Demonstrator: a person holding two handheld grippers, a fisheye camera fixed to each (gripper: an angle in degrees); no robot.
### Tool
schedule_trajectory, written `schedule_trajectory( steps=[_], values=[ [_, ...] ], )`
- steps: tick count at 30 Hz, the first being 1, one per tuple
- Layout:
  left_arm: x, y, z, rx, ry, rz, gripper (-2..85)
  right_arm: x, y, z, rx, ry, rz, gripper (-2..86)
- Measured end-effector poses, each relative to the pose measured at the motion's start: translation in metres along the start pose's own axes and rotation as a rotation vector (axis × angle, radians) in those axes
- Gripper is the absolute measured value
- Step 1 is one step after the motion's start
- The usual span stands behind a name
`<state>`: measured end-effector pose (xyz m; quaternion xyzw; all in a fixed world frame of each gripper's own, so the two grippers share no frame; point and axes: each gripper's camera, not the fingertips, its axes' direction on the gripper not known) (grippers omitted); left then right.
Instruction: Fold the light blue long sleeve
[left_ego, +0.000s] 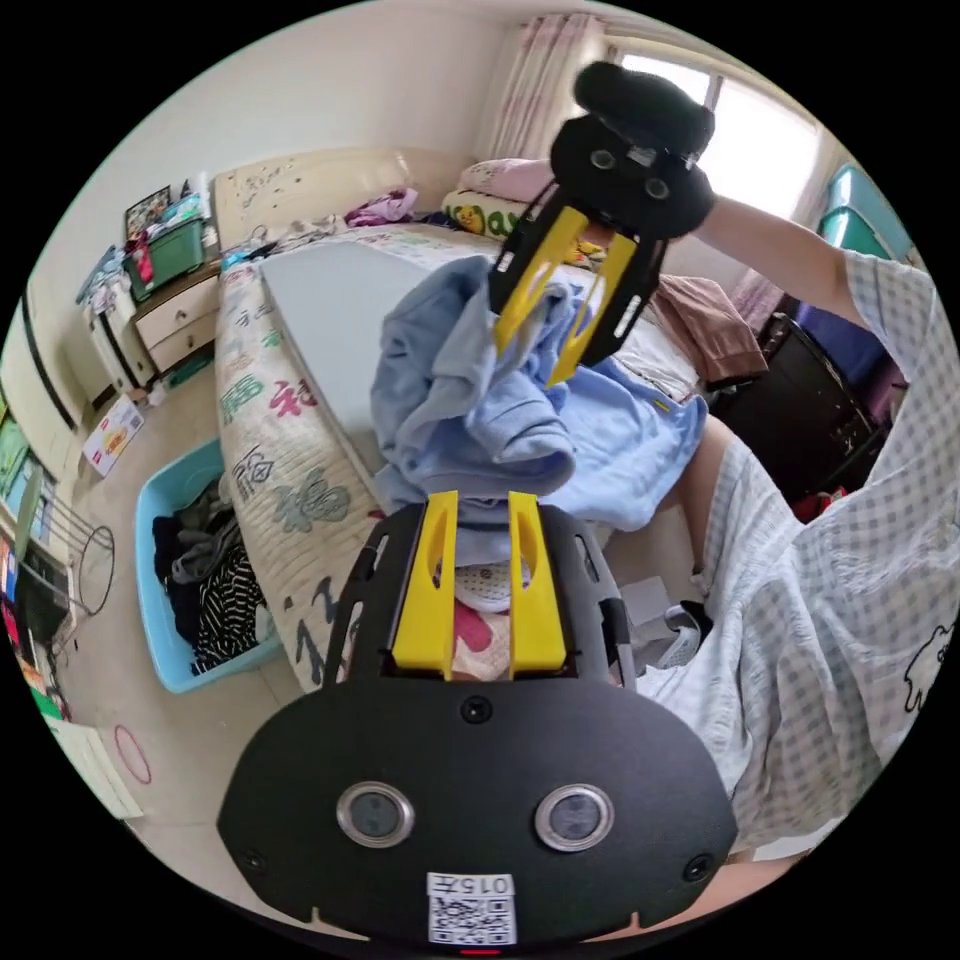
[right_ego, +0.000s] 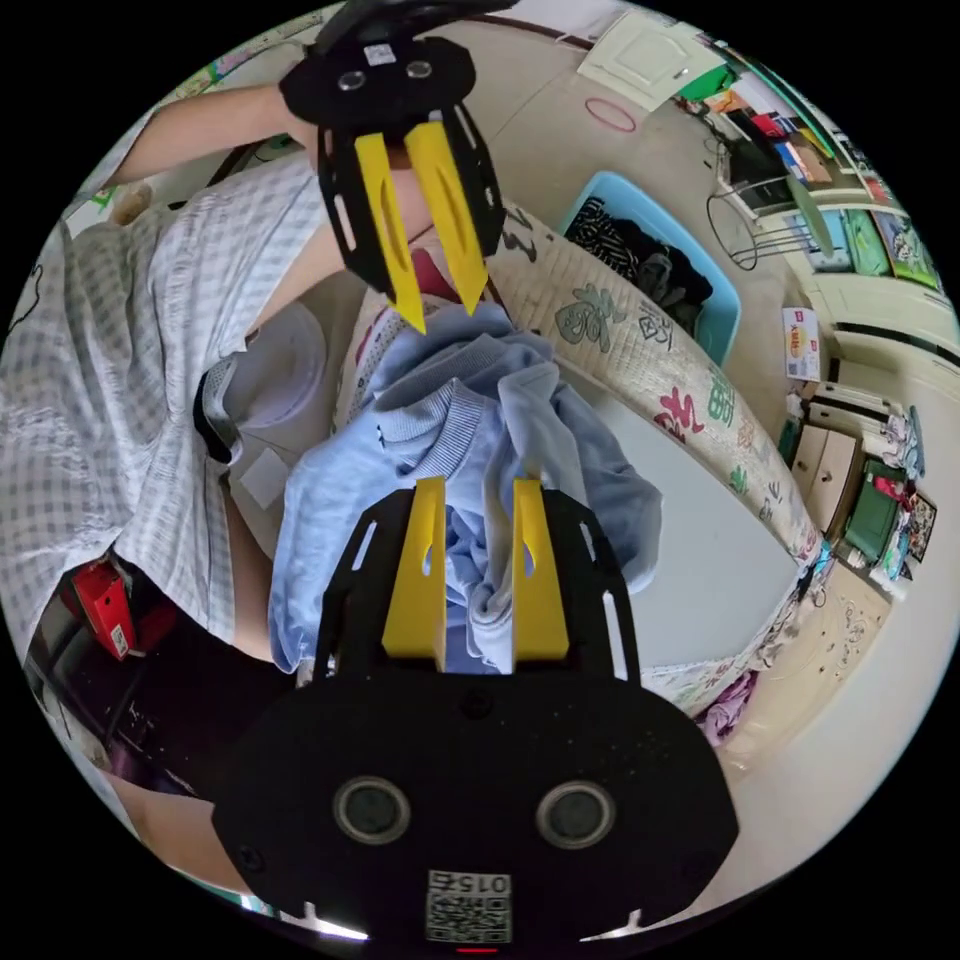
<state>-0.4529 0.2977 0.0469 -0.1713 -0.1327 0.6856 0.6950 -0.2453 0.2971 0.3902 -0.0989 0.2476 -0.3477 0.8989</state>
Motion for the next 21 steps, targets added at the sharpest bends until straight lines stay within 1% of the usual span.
schedule_trajectory(
  steps=[1,3,4,5,6,8,9,10,11,12,13,14,16,17,18,19,20,21],
  values=[
    [-0.014,0.001,0.004,0.009,0.054,-0.064,8.2,-0.002,0.000,0.008,-0.025,0.001,0.018,7.9],
    [-0.034,0.002,0.011,0.059,0.093,-0.168,8.6,-0.010,0.007,0.019,-0.055,0.030,0.051,4.5],
    [-0.044,0.003,0.015,0.092,0.058,-0.236,9.1,-0.017,0.016,0.021,-0.052,0.039,0.088,2.6],
    [-0.048,0.003,0.017,0.100,0.044,-0.256,9.4,-0.021,0.023,0.021,-0.040,0.033,0.118,2.3],
    [-0.054,0.001,0.024,0.102,0.057,-0.278,10.0,-0.028,0.040,0.018,0.000,0.004,0.191,1.7],
    [-0.063,-0.004,0.039,0.084,0.168,-0.310,10.6,-0.042,0.076,0.013,0.088,-0.048,0.316,1.1],
    [-0.066,-0.006,0.050,0.078,0.255,-0.321,10.5,-0.055,0.104,0.011,0.150,-0.074,0.405,0.9],
    [-0.065,-0.006,0.057,0.083,0.290,-0.325,8.9,-0.071,0.135,0.010,0.209,-0.086,0.504,0.7],
    [-0.064,-0.005,0.059,0.087,0.288,-0.325,8.1,-0.080,0.150,0.010,0.234,-0.086,0.557,0.7],
    [-0.061,-0.003,0.059,0.101,0.281,-0.331,3.6,-0.100,0.180,0.012,0.283,-0.081,0.664,0.5],
    [-0.057,0.000,0.056,0.131,0.291,-0.340,1.0,-0.123,0.210,0.015,0.339,-0.091,0.764,0.5],
    [-0.056,0.003,0.053,0.157,0.316,-0.347,0.6,-0.134,0.224,0.016,0.369,-0.091,0.815,0.4],
    [-0.058,0.019,0.044,0.287,0.473,-0.435,-0.3,-0.184,0.274,0.026,0.481,-0.078,0.996,0.3],
    [-0.059,0.023,0.042,0.326,0.514,-0.464,-0.4,-0.196,0.285,0.029,0.500,-0.072,1.035,0.3],
    [-0.060,0.032,0.036,0.408,0.586,-0.517,-0.6,-0.220,0.305,0.033,0.550,-0.055,1.108,0.3],
    [-0.056,0.038,0.027,0.480,0.616,-0.536,-0.7,-0.242,0.324,0.034,0.614,-0.043,1.173,0.3],
    [-0.052,0.039,0.020,0.516,0.616,-0.528,-0.8,-0.252,0.334,0.034,0.653,-0.035,1.208,0.3],
    [-0.041,0.040,0.006,0.582,0.595,-0.506,-0.8,-0.273,0.352,0.033,0.738,-0.020,1.270,0.2]
  ],
)
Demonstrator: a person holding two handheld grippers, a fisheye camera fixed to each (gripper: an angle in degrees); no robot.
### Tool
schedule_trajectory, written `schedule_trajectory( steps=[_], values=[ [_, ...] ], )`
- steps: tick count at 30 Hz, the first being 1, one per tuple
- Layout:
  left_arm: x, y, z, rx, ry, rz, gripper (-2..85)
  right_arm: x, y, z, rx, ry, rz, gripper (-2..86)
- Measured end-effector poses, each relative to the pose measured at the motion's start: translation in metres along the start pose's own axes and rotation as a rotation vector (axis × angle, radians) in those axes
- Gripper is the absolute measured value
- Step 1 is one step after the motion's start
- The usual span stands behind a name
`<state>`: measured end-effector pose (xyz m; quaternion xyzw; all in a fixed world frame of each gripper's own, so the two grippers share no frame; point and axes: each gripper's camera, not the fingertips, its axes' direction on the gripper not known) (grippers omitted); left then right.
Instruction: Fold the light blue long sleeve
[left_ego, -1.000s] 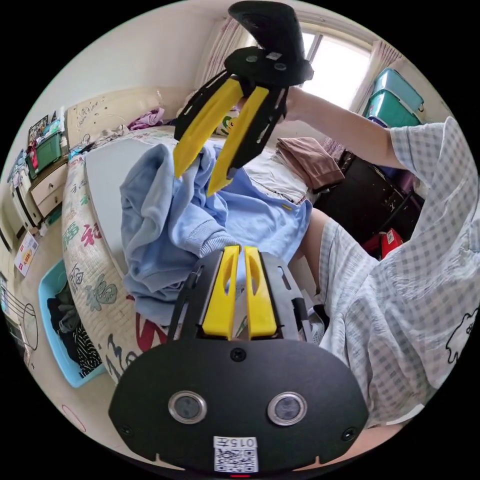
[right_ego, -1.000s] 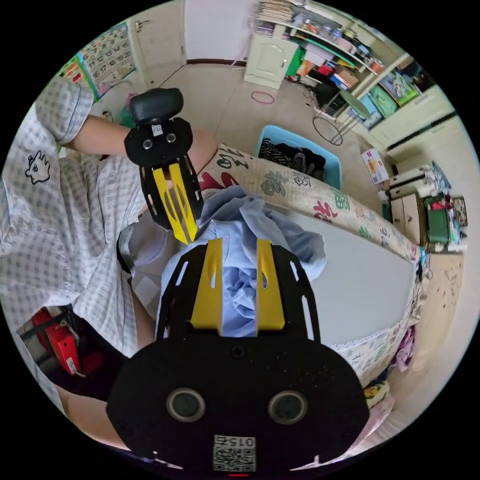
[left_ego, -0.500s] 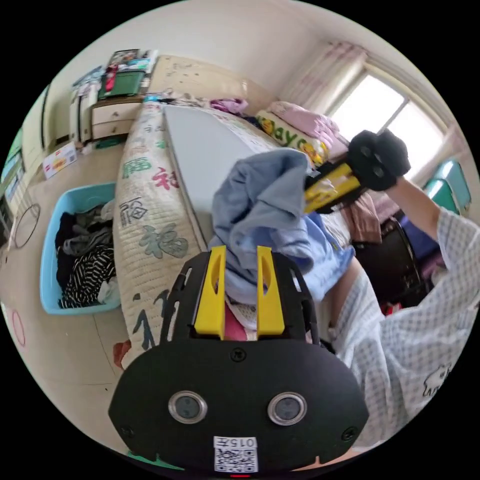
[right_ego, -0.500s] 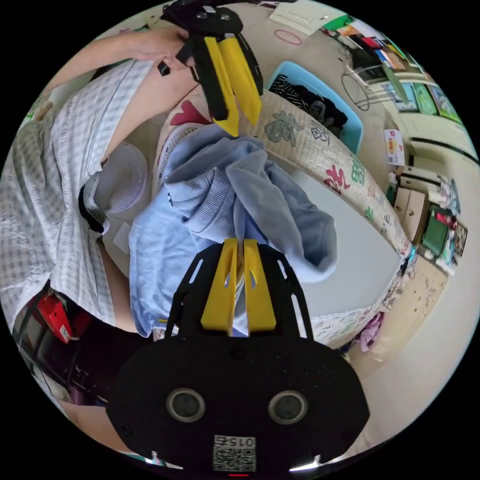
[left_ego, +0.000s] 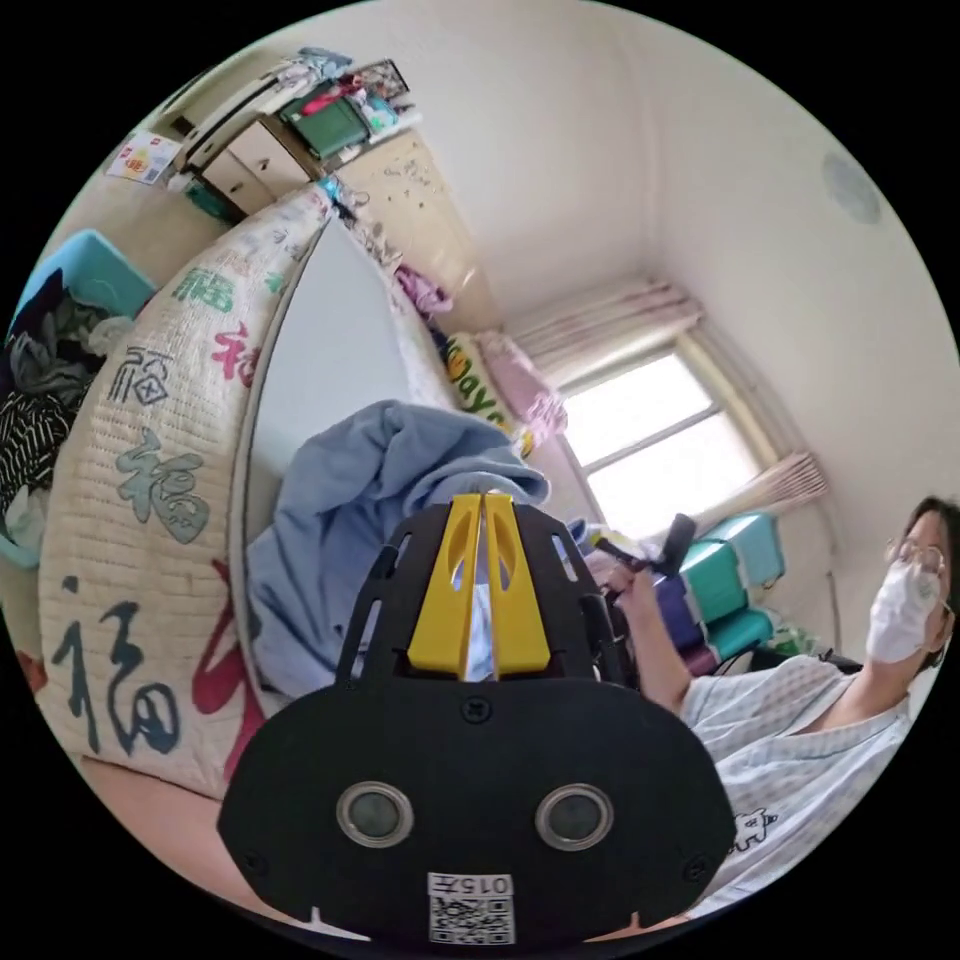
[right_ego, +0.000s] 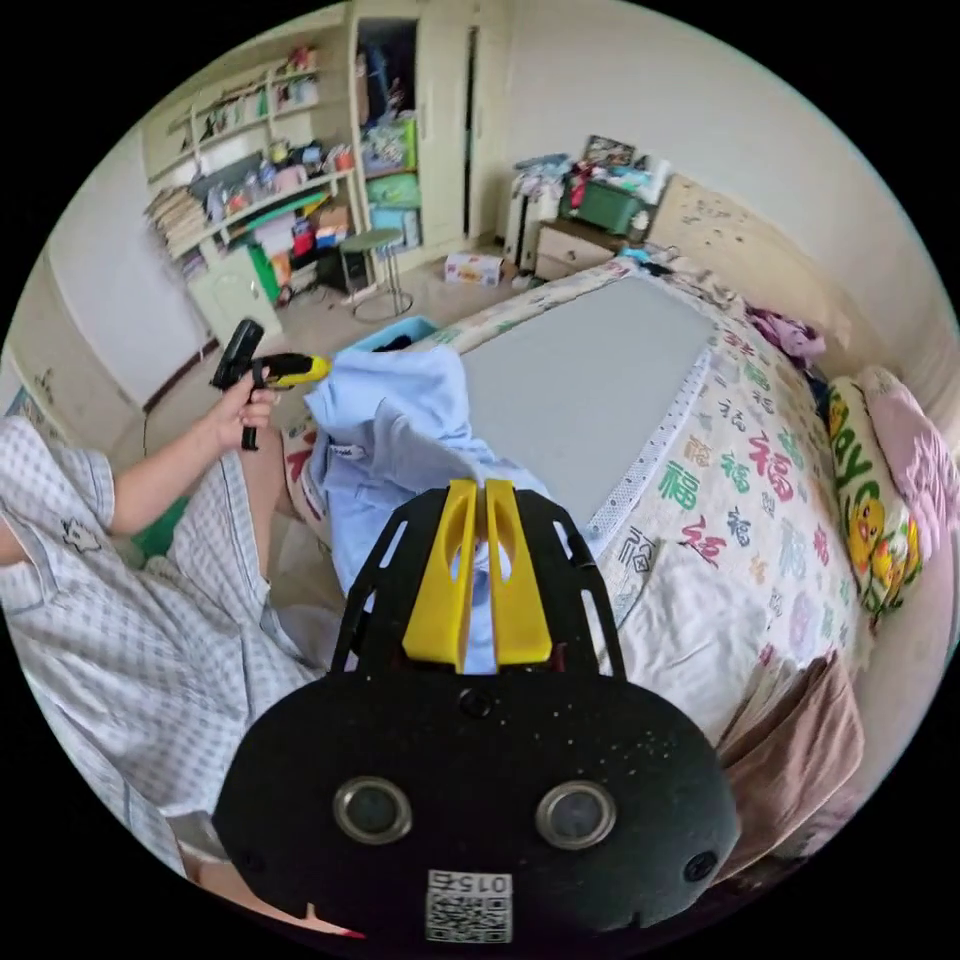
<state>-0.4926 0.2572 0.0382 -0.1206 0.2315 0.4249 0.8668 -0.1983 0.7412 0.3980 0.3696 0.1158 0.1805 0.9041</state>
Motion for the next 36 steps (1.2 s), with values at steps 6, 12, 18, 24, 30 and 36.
schedule_trajectory(
  steps=[6,12,18,24,30,36],
  values=[
    [0.059,-0.003,-0.019,0.282,0.187,0.054,-0.9,0.019,0.072,-0.072,0.330,-0.069,0.194,0.3],
    [0.171,0.001,-0.038,0.532,0.216,0.347,-0.9,-0.016,0.124,-0.161,0.730,-0.058,0.224,0.3],
    [0.298,0.035,-0.068,0.750,0.215,0.773,-0.9,-0.077,0.193,-0.259,1.238,0.031,0.121,0.2],
    [0.362,0.087,-0.066,1.034,0.016,1.042,-0.8,-0.138,0.229,-0.286,1.523,0.374,0.029,0.0],
    [0.353,0.084,-0.015,1.145,-0.283,1.141,-0.8,-0.118,0.191,-0.229,1.516,0.588,0.074,0.0],
    [0.263,-0.020,0.070,0.952,-0.475,1.063,-0.8,0.004,0.080,-0.105,1.215,0.537,0.152,0.3]
  ],
)
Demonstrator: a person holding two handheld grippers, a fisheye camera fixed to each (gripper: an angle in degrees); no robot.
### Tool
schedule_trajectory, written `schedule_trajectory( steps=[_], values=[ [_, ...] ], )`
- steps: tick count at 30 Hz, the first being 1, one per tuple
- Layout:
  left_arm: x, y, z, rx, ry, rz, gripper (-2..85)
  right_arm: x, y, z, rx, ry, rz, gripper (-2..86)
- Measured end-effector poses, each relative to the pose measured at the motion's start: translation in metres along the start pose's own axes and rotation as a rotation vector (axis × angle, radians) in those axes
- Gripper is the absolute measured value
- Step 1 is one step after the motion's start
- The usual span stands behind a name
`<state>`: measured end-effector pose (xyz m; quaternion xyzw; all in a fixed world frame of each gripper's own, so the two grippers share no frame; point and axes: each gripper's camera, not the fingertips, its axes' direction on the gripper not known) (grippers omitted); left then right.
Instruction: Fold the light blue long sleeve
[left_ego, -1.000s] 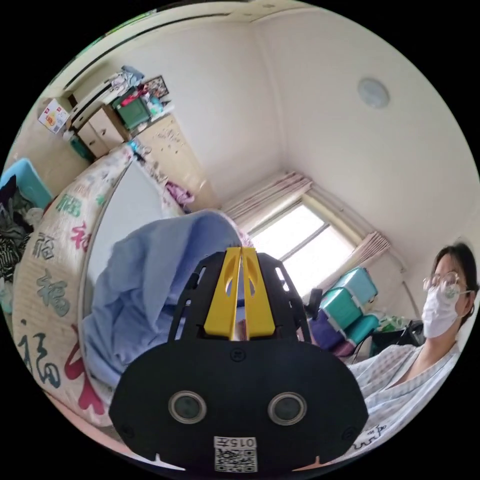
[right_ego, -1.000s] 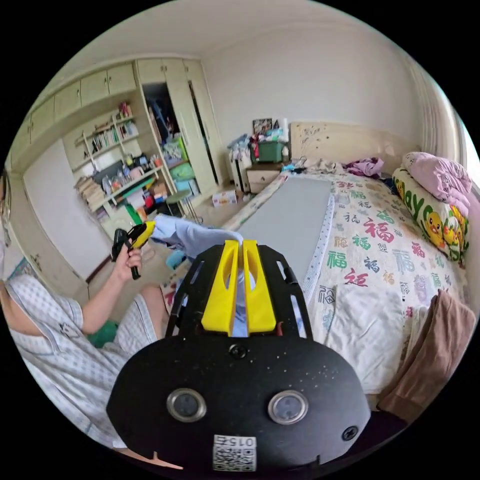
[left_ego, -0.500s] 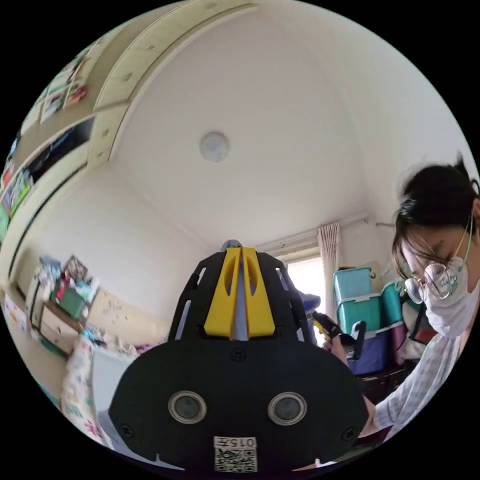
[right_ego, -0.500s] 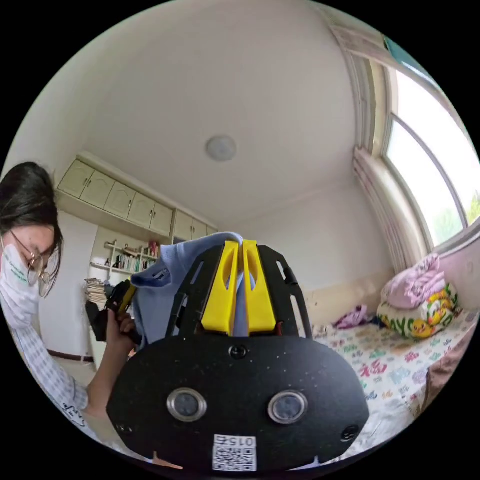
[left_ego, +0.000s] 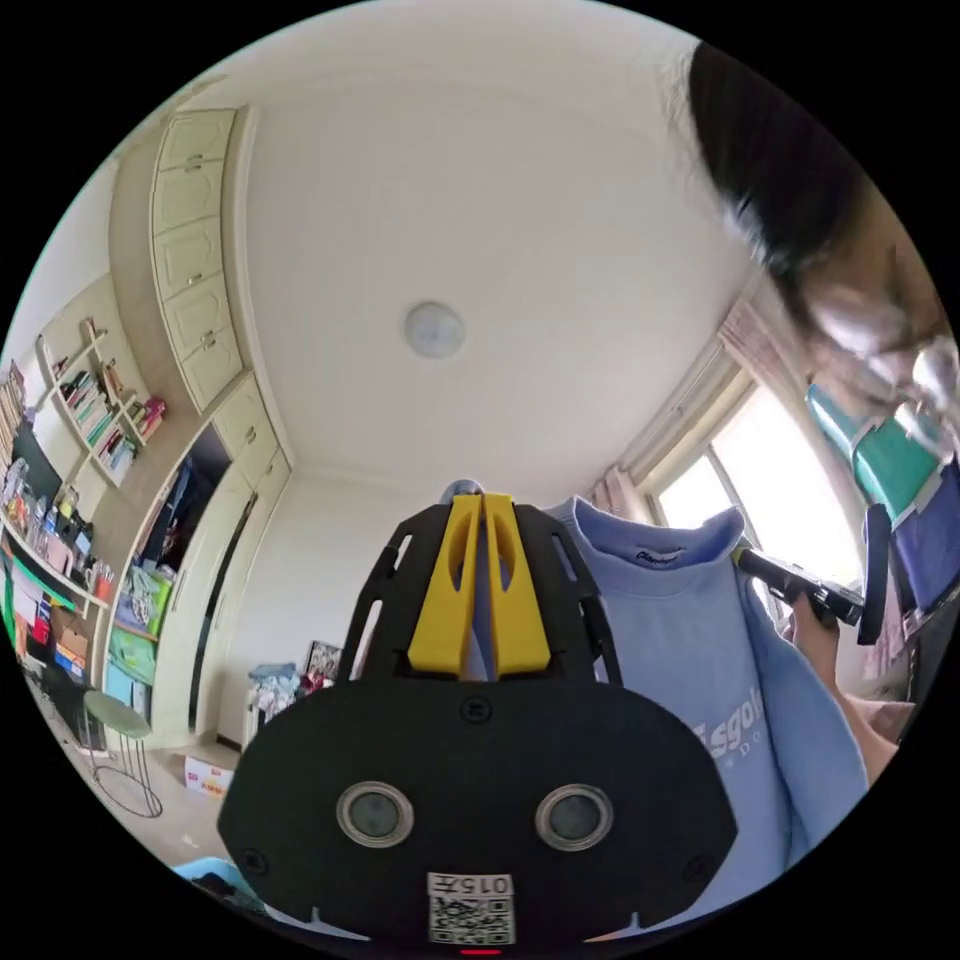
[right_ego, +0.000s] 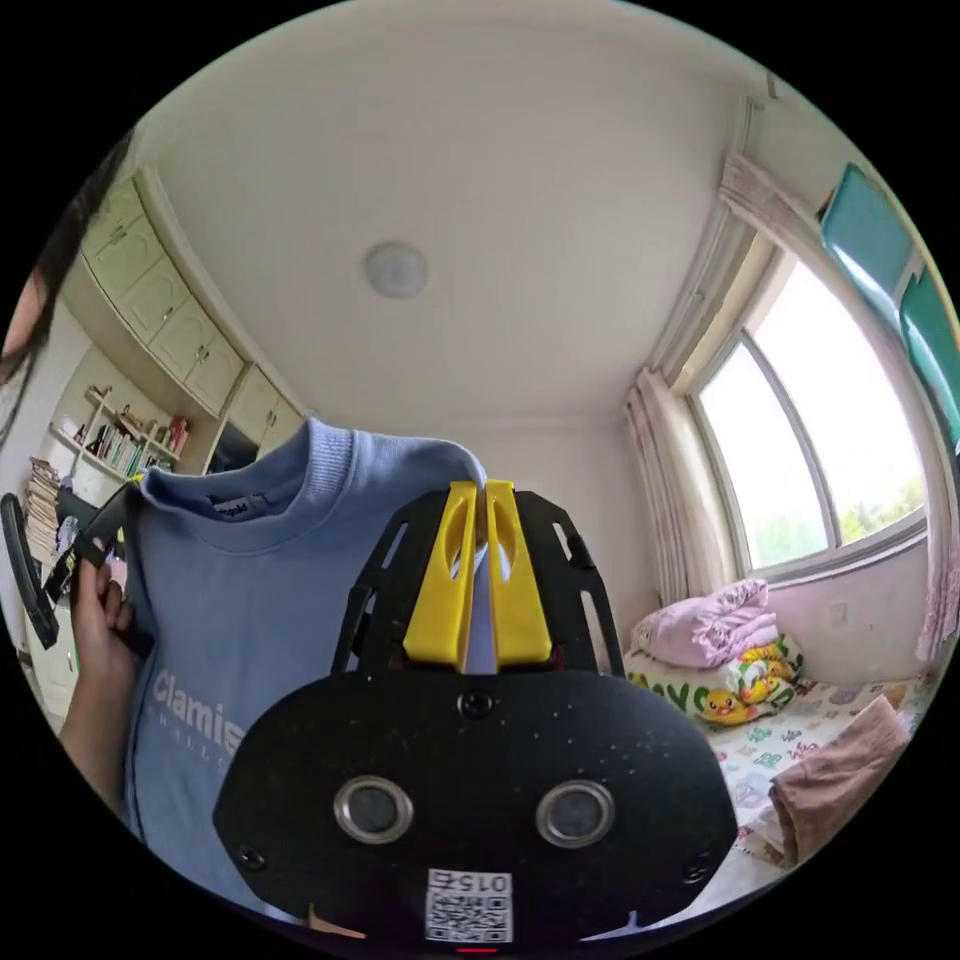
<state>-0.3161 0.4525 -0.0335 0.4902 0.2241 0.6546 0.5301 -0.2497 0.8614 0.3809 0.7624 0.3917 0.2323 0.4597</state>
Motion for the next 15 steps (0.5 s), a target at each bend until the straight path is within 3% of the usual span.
schedule_trajectory(
  steps=[3,7,11,15],
  values=[
    [-0.024,0.083,0.093,-0.262,-0.072,0.018,-0.6,0.015,0.069,0.137,-0.290,-0.057,0.006,0.9],
    [-0.083,0.211,0.176,-0.871,-0.096,-0.186,-0.1,0.050,0.214,0.313,-0.916,-0.308,0.175,3.0],
    [-0.089,0.243,0.097,-0.845,0.095,-0.165,0.1,0.051,0.291,0.284,-0.962,-0.541,0.151,4.1],
    [-0.088,0.267,-0.003,-1.175,0.253,-0.184,2.0,0.033,0.399,0.196,-1.291,-0.571,0.042,7.9]
  ],
)
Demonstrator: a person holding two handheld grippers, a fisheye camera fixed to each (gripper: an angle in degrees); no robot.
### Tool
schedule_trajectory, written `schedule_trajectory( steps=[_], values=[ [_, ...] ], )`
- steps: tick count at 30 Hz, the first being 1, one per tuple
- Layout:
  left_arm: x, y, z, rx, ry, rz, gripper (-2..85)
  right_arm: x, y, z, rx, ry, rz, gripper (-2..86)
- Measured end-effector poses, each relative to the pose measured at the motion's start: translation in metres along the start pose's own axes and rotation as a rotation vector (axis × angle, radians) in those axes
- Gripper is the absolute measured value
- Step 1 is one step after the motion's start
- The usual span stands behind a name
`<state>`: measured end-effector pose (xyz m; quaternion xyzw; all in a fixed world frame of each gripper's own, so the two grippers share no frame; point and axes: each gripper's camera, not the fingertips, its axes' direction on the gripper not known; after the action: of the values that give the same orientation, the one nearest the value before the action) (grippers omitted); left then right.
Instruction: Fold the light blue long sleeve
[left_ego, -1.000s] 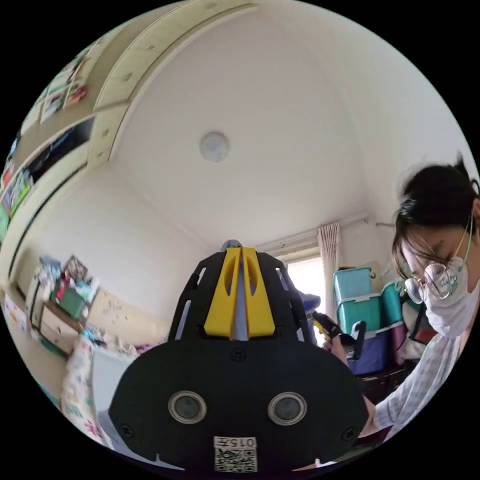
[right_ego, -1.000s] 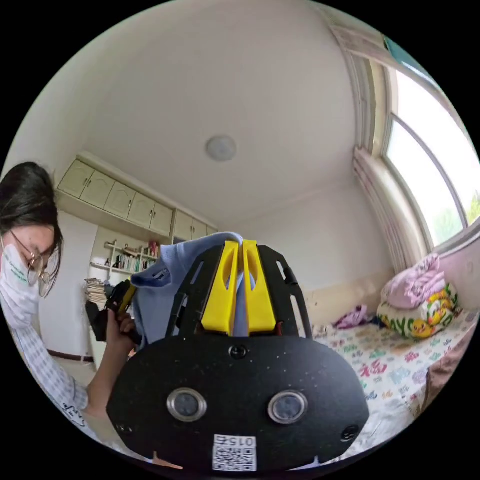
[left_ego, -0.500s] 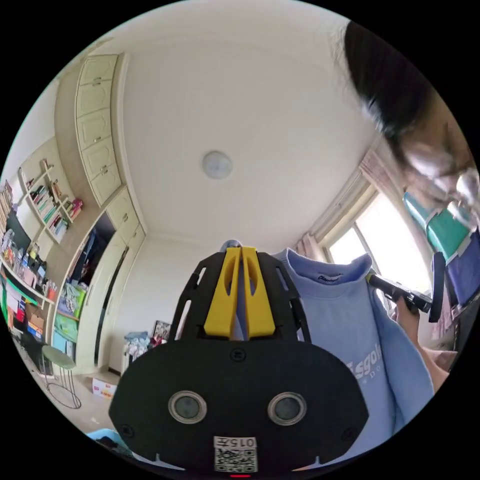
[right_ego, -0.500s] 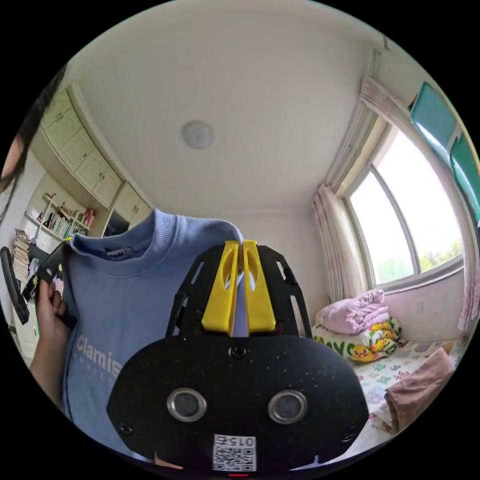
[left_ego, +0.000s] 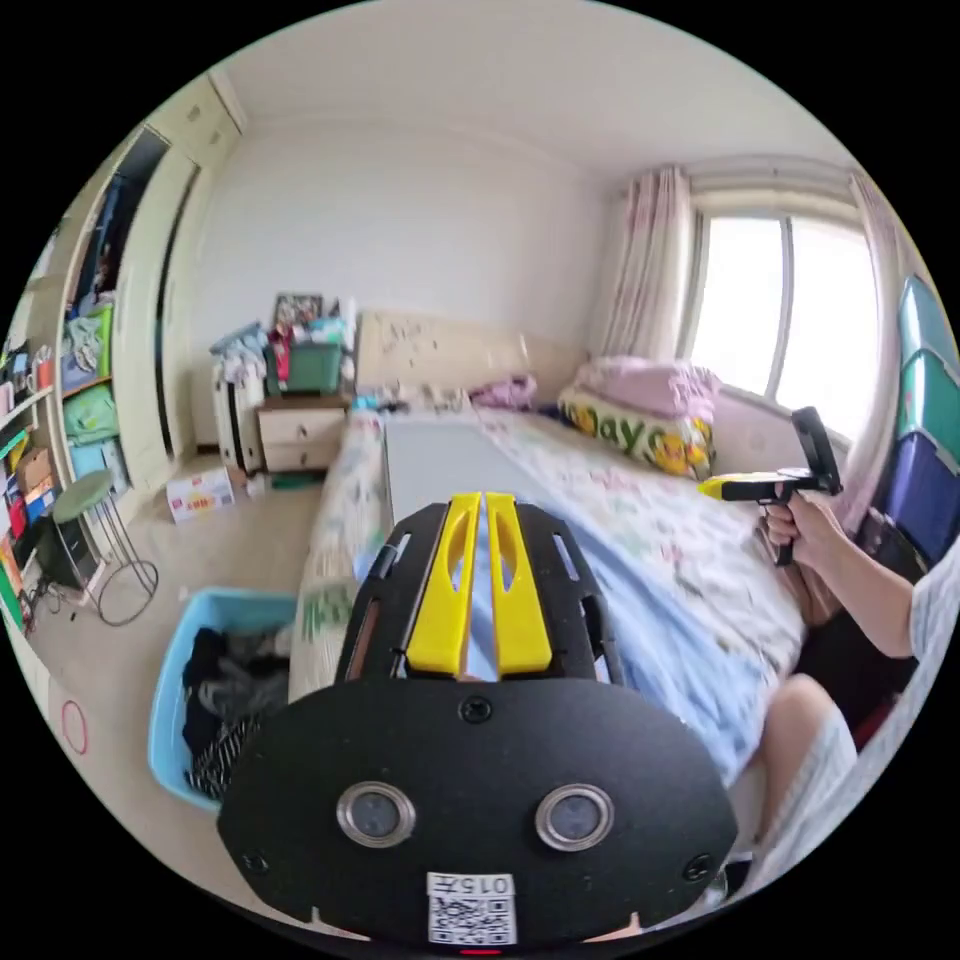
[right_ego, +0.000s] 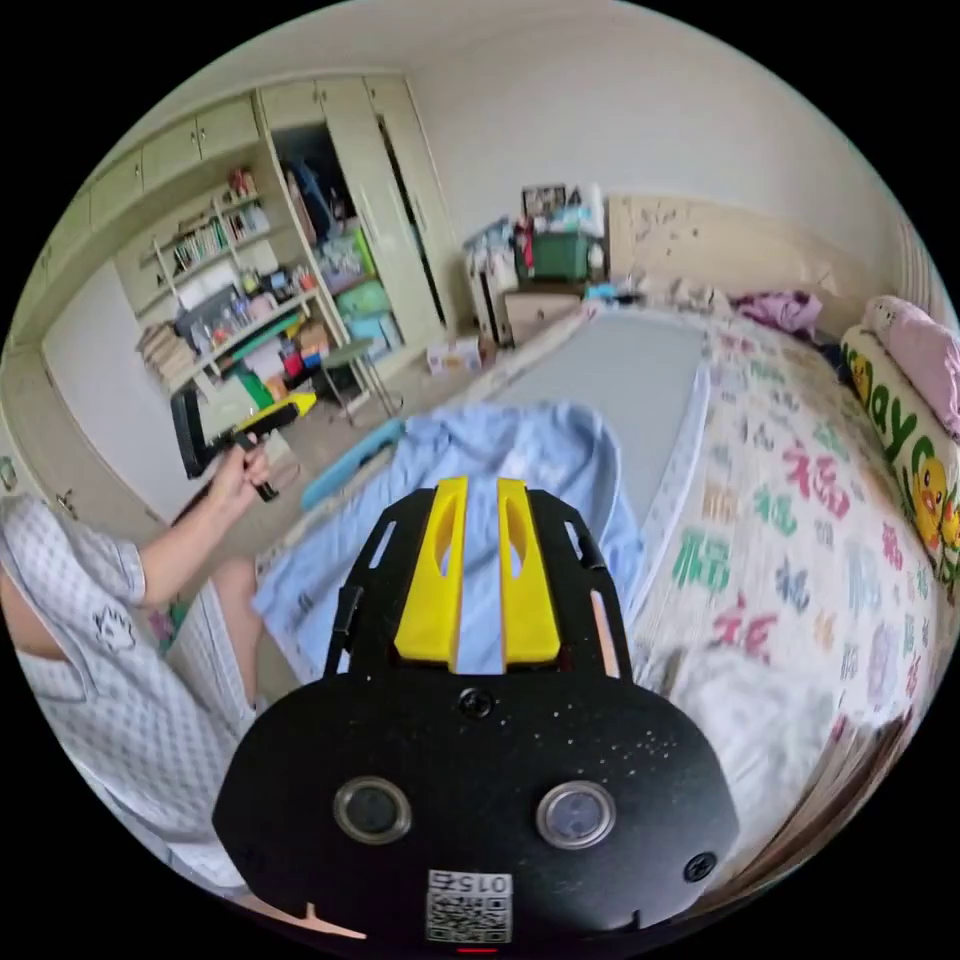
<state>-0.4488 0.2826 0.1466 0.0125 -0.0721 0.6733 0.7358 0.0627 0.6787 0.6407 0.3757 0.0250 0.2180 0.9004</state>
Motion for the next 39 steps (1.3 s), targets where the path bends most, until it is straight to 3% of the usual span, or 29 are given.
schedule_trajectory(
  steps=[4,10,17,23,26,28,29,31,33,35,39],
  values=[
    [0.019,0.055,-0.032,-0.257,0.103,-0.120,7.4,-0.007,0.092,0.060,-0.223,-0.188,0.250,12.9],
    [0.056,0.059,-0.041,-0.459,0.013,-0.066,9.8,-0.040,0.128,0.085,-0.167,-0.160,0.439,12.4],
    [0.073,0.039,-0.032,-0.524,-0.084,-0.051,7.9,-0.054,0.090,0.128,-0.200,-0.083,0.399,7.8],
    [0.072,0.003,-0.043,-0.561,-0.056,-0.092,1.5,-0.044,0.066,0.120,-0.122,-0.242,0.433,4.5],
    [0.053,-0.036,-0.068,-0.492,0.067,-0.118,0.4,-0.036,0.026,0.070,-0.112,-0.149,0.290,4.0],
    [0.009,-0.102,-0.112,-0.336,0.001,-0.095,0.2,0.004,-0.031,-0.012,-0.102,0.237,0.183,4.1],
    [-0.009,-0.122,-0.128,-0.274,-0.045,-0.119,0.2,0.020,-0.046,-0.038,-0.075,0.340,0.200,4.2],
    [-0.093,-0.183,-0.203,0.086,-0.160,-0.421,0.6,0.097,-0.086,-0.151,0.160,0.542,0.431,4.9],
    [-0.129,-0.204,-0.243,0.233,-0.247,-0.582,1.8,0.136,-0.097,-0.203,0.251,0.466,0.592,6.1],
    [-0.132,-0.210,-0.261,0.275,-0.221,-0.605,3.9,0.130,-0.100,-0.221,0.326,0.395,0.562,6.8],
    [-0.086,-0.181,-0.222,0.020,-0.044,-0.493,5.6,0.085,-0.081,-0.133,0.194,0.235,0.379,7.2]
  ],
)
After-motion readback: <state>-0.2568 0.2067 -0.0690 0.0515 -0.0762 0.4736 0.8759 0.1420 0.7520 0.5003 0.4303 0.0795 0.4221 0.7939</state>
